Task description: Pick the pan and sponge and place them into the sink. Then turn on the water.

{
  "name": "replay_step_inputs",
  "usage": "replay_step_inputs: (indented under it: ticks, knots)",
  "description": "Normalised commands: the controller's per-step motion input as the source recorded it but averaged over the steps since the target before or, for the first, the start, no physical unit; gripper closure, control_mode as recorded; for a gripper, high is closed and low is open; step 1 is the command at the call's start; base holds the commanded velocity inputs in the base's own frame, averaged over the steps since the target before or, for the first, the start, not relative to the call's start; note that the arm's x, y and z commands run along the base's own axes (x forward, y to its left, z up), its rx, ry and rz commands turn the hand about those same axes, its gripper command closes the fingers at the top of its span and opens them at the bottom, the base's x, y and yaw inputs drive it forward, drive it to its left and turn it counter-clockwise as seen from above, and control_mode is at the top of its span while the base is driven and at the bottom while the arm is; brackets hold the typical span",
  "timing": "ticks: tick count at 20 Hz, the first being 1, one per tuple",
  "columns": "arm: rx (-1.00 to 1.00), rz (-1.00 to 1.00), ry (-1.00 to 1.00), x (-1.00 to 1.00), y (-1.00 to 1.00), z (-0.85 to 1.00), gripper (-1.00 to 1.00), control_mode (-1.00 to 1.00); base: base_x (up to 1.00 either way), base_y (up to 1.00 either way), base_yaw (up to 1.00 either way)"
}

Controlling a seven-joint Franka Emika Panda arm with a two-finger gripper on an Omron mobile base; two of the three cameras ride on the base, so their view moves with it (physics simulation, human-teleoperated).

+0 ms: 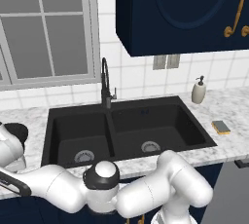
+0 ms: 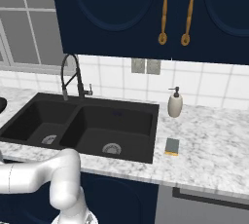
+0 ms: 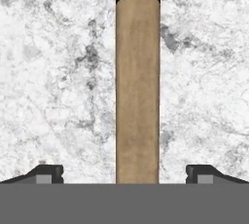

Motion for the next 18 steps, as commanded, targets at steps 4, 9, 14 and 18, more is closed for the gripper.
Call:
replay_step_inputs:
  ticks: [4,9,14,18]
  knots:
    - [0.00,0.00,0.00,0.00,0.00,0.00,1.00,-1.00,0.00,0.00,0.00]
    - [0.00,0.00,0.00,0.00,0.00,0.00,1.00,-1.00,0.00,0.00,0.00]
    - [0.00,0.00,0.00,0.00,0.00,0.00,1.00,-1.00,0.00,0.00,0.00]
    - [0.00,0.00,0.00,0.00,-0.15,0.00,1.00,-1.00,0.00,0.00,0.00]
